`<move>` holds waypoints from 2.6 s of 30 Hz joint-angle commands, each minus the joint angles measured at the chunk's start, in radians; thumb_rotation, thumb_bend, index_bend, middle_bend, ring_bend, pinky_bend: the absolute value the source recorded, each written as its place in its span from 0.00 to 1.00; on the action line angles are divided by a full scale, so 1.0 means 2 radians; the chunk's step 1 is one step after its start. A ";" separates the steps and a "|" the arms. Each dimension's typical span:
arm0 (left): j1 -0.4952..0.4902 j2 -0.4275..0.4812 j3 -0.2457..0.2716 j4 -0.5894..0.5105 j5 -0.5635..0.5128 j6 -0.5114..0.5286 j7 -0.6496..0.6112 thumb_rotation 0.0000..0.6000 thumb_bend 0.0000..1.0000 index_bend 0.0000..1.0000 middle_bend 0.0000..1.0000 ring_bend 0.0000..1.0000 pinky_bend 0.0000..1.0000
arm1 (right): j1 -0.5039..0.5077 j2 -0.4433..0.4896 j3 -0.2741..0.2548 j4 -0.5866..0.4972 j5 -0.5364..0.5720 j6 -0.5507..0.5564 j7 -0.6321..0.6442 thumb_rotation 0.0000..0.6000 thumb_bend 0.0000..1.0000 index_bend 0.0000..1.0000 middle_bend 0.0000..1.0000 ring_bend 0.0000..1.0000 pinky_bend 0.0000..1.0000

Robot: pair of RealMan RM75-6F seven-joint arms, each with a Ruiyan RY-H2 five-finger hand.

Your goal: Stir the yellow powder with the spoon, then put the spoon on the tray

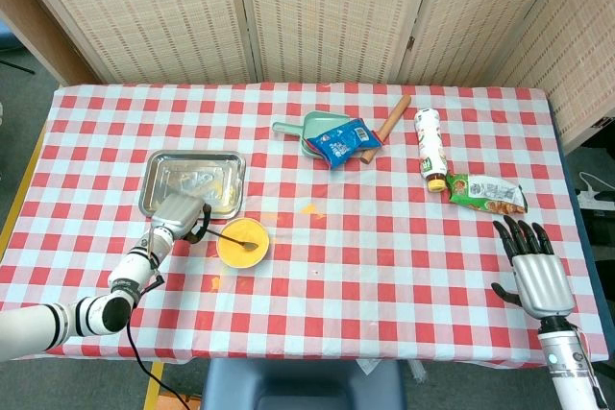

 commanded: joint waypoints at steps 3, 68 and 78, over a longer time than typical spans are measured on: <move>0.011 0.001 -0.010 0.001 0.017 -0.007 -0.029 1.00 0.53 0.82 1.00 1.00 1.00 | 0.000 0.000 0.000 0.000 -0.001 0.001 0.001 1.00 0.09 0.00 0.00 0.00 0.00; 0.101 -0.052 -0.028 -0.057 0.117 0.206 0.197 1.00 0.83 1.00 1.00 1.00 1.00 | -0.013 0.024 -0.009 -0.019 -0.037 0.024 0.031 1.00 0.09 0.00 0.00 0.00 0.00; 0.100 -0.058 -0.049 -0.026 0.119 0.191 0.166 1.00 0.83 1.00 1.00 1.00 1.00 | -0.010 0.023 -0.004 -0.017 -0.027 0.018 0.028 1.00 0.09 0.00 0.00 0.00 0.00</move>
